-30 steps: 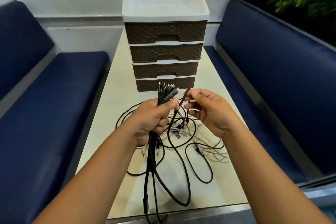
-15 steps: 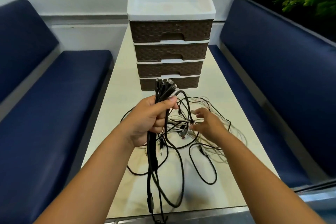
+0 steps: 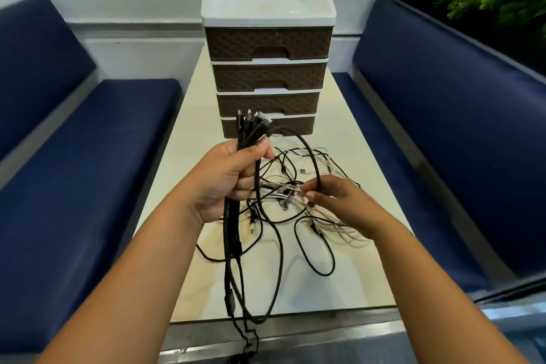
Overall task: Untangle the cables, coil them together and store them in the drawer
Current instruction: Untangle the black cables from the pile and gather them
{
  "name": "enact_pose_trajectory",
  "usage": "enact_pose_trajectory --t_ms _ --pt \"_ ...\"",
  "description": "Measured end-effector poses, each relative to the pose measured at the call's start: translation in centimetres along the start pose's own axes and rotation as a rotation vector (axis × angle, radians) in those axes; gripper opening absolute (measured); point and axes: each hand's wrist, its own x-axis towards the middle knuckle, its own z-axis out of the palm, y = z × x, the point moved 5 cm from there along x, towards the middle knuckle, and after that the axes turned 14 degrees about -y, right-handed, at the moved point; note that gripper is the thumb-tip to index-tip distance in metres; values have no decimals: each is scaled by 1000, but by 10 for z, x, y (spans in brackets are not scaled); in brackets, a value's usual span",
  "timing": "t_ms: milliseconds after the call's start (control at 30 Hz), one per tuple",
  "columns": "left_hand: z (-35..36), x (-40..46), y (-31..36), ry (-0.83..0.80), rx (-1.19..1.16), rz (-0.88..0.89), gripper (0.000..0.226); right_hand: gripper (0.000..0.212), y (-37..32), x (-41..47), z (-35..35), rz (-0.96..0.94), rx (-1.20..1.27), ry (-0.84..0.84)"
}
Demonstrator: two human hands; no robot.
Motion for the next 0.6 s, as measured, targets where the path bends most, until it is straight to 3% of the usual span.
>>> enact_pose_trajectory --t_ms 100,200,300,600 --pt "16 -10 -3 -34 12 -42 20 26 -36 -34 2 -152 166 -92" --pt "37 -21 -4 -76 57 -50 20 37 -72 -63 4 -286 178 -107" --pt "52 -33 2 -41 69 -9 29 33 -86 -87 7 -326 251 -105" --pt "73 -67 17 154 -76 158 32 16 -1 -123 54 65 67 -452"
